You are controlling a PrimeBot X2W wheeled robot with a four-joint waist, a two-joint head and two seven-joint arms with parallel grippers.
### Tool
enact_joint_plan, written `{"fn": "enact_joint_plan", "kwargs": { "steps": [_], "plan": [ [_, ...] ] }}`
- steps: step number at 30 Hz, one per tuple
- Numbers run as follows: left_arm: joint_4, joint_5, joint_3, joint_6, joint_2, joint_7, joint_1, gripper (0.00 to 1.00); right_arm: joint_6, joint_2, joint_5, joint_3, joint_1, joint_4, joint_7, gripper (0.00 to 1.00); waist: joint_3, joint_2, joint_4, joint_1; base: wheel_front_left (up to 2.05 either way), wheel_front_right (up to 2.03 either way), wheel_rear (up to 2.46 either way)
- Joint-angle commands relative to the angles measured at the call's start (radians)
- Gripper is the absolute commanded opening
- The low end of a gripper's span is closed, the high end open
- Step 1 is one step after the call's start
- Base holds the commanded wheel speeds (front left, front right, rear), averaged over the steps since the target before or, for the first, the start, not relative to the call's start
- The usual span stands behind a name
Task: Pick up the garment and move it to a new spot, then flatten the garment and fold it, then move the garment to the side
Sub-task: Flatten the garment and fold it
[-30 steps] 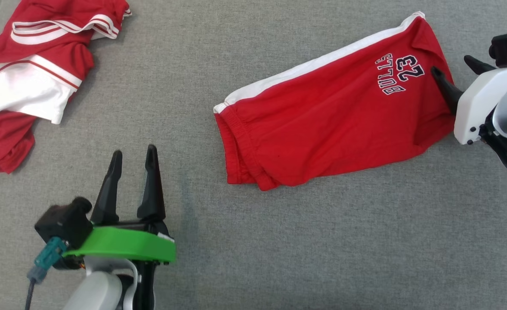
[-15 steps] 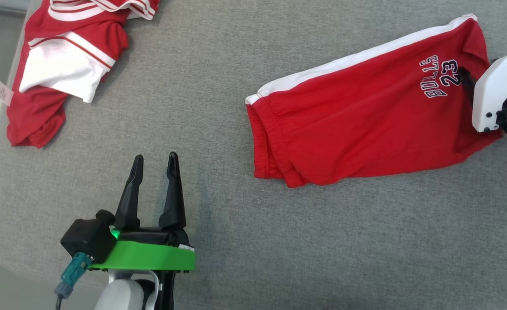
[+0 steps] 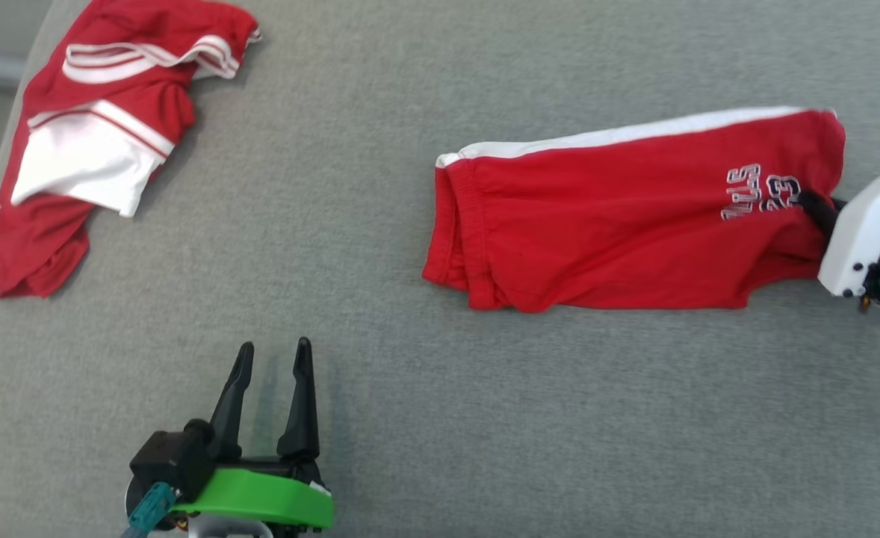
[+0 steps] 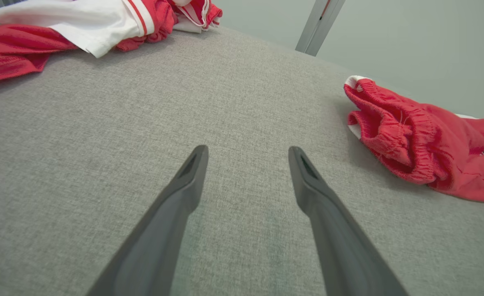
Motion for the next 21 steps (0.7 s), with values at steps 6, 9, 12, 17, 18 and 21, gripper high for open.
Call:
{"fn": "enact_joint_plan", "kwargs": {
  "steps": [6,9,12,17,18,21],
  "plan": [
    [0.018,0.028,0.03,-0.037,0.001,0.0,0.038,1.0,-0.002,-0.008,0.033,-0.11,0.124,-0.042,0.029,0.0,-0.123,0.0,-0.118,0.0,0.0,0.0,0.0],
    [0.025,0.034,0.044,-0.055,0.001,0.0,0.046,1.0,-0.001,0.013,0.016,-0.176,0.154,-0.023,0.016,0.0,-0.128,0.0,-0.111,0.0,0.0,0.0,0.0],
    [0.03,0.046,0.048,-0.069,0.001,0.0,0.053,1.0,-0.001,0.026,0.002,-0.228,0.17,0.0,-0.004,0.0,-0.136,0.0,-0.1,0.0,0.0,0.0,0.0],
    [0.033,0.047,0.052,-0.078,0.0,0.0,0.073,1.0,-0.001,0.016,-0.022,-0.306,0.166,0.016,-0.025,0.0,-0.155,0.0,-0.083,0.0,0.0,0.0,0.0],
    [0.032,0.042,0.051,-0.078,-0.001,0.0,0.075,1.0,-0.001,0.011,-0.026,-0.316,0.16,0.011,-0.021,0.0,-0.159,0.0,-0.08,0.0,0.0,0.0,0.0],
    [0.034,0.029,0.036,-0.076,-0.001,0.0,0.085,1.0,-0.001,-0.018,-0.056,-0.341,0.144,-0.017,0.002,0.0,-0.172,0.0,-0.071,0.0,0.0,0.0,0.0]
  ]
}}
